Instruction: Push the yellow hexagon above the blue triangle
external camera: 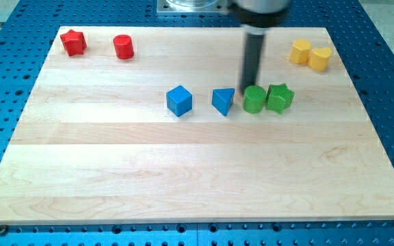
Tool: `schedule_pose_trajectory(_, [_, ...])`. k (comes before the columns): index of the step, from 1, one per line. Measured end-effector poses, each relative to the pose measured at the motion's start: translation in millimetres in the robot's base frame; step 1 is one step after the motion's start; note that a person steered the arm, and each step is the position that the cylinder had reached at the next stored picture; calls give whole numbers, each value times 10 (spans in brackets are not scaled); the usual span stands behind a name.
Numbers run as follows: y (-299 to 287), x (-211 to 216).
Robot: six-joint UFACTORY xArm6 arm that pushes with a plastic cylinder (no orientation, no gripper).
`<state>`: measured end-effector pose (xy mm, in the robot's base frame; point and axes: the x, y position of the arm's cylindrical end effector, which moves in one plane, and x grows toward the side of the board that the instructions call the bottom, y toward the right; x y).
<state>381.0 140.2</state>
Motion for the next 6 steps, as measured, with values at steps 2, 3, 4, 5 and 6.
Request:
schedule_pose_trajectory(2, [1207,-243])
schedule_pose_trajectory(3, [1762,-288])
schedule_pose_trajectory(4, [1788,-796])
schedule_pose_trajectory(5, [1521,-1127])
schedule_pose_trajectory(6, [1135,-1063])
